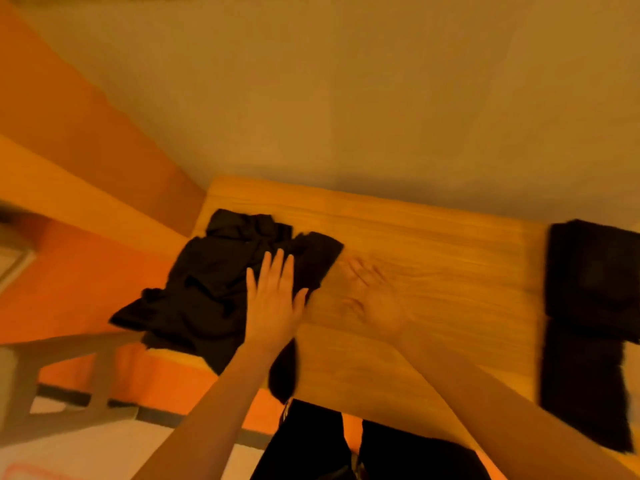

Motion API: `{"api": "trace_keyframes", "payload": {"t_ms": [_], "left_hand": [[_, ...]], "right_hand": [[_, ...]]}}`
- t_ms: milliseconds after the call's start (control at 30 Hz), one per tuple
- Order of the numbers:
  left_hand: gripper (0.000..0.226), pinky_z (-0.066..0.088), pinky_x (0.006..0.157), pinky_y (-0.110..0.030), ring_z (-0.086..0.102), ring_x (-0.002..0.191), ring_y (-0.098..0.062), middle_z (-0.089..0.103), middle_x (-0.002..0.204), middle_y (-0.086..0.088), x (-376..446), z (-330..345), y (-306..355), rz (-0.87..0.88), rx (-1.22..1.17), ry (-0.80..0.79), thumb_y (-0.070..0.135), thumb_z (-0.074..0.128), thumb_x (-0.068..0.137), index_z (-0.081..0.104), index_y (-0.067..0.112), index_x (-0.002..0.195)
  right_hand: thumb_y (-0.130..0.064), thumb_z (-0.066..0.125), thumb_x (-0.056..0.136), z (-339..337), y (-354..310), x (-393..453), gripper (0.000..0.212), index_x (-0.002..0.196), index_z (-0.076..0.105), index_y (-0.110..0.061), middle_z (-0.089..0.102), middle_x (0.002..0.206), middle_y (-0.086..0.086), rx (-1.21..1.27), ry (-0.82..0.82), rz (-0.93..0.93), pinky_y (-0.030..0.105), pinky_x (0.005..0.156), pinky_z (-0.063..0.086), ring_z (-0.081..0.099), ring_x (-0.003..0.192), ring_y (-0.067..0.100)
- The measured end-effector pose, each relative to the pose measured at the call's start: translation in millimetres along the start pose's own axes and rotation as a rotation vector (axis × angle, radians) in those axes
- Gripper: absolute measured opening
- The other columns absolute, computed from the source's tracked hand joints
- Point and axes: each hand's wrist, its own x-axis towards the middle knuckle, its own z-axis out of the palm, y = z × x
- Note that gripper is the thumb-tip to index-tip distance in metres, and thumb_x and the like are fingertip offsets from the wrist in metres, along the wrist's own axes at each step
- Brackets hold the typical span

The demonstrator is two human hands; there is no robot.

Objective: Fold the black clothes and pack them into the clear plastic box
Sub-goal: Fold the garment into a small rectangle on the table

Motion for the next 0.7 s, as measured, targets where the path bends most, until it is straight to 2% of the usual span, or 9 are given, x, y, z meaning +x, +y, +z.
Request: {"api": "trace_keyframes", "payload": {"t_ms": [67,133,200,267,333,433,533,600,700], "left_hand": [[0.064,0.024,0.107,-0.054,0.032,0.136,-0.033,0.041,0.144,-0.015,-7,-1,-43,-0.044,0.021,-0.062,0.048,0.04,0.091,0.042,0.005,0.137],[0.071,0.011,0.114,-0.05,0.015,0.143,-0.029,0.026,0.152,-0.011,-12,2,-73,-0.03,0.008,-0.181,0.053,0.039,0.092,0.028,0.007,0.145],[0.083,0.003,0.116,-0.044,0.003,0.145,-0.023,0.013,0.157,-0.005,-18,8,-90,0.025,0.008,-0.307,0.068,0.015,0.087,0.016,0.011,0.148],[0.108,0.006,0.116,-0.043,0.007,0.145,-0.024,0.014,0.156,-0.006,-26,14,-98,0.111,-0.061,-0.384,0.078,-0.015,0.07,0.018,0.012,0.148],[0.108,0.022,0.111,-0.049,0.028,0.139,-0.03,0.033,0.149,-0.011,-35,25,-104,0.158,-0.07,-0.401,0.074,-0.017,0.076,0.037,0.009,0.141],[0.094,0.039,0.1,-0.048,0.048,0.126,-0.029,0.05,0.138,-0.011,-38,21,-108,0.179,-0.078,-0.379,0.067,-0.006,0.087,0.054,0.008,0.129],[0.086,0.012,0.115,-0.034,0.02,0.142,-0.019,0.024,0.153,-0.004,-30,0,-98,0.121,-0.361,-0.391,0.07,0.011,0.083,0.026,0.013,0.145],[0.066,0.019,0.112,-0.025,0.027,0.138,-0.015,0.032,0.149,-0.003,-16,-25,-83,0.013,-0.725,-0.308,0.045,0.048,0.091,0.027,0.014,0.145],[0.047,0.04,0.093,-0.015,0.051,0.116,-0.009,0.056,0.123,0.005,19,-87,-47,0.061,-1.018,-0.223,0.026,0.063,0.087,0.049,0.021,0.132]], "right_hand": [[-0.027,0.068,0.08,6,-25,39,0.071,0.14,0.036,-0.005,0.034,0.147,0.017,0.005,-0.052,-0.092,0.054,0.105,0.036,0.024,0.137,0.03],[-0.036,0.061,0.085,6,-48,69,0.082,0.148,0.013,-0.015,0.005,0.157,0.007,-0.037,-0.234,-0.128,0.045,0.117,0.006,-0.008,0.141,0.018],[-0.043,0.057,0.086,10,-61,90,0.085,0.149,0.005,-0.021,-0.003,0.157,0.001,-0.18,-0.335,-0.164,0.043,0.115,-0.006,-0.011,0.143,0.017],[-0.041,0.055,0.088,20,-60,94,0.078,0.149,0.01,-0.022,0.002,0.158,-0.001,-0.257,-0.407,-0.147,0.043,0.114,-0.008,-0.004,0.145,0.016],[-0.03,0.05,0.093,25,-55,89,0.062,0.147,0.021,-0.02,0.019,0.155,0.005,-0.178,-0.39,-0.103,0.037,0.115,-0.003,0.015,0.143,0.012],[-0.007,0.044,0.093,17,-56,84,0.037,0.128,0.054,-0.012,0.058,0.123,0.014,0.08,-0.208,0.097,0.015,0.111,0.011,0.051,0.121,0.013],[-0.009,0.046,0.093,-13,-62,86,0.026,0.109,0.067,-0.012,0.064,0.117,0.001,0.148,-0.18,0.151,0.022,0.102,0.026,0.052,0.115,0.016],[-0.008,0.05,0.092,-46,-70,88,0.021,0.1,0.07,-0.007,0.067,0.105,0.007,0.319,-0.147,0.152,0.028,0.086,0.04,0.058,0.1,0.021],[-0.007,0.06,0.086,-110,-81,87,0.011,0.089,0.071,-0.006,0.064,0.074,-0.003,0.465,-0.131,0.144,0.021,0.069,0.044,0.056,0.07,0.002]]}}
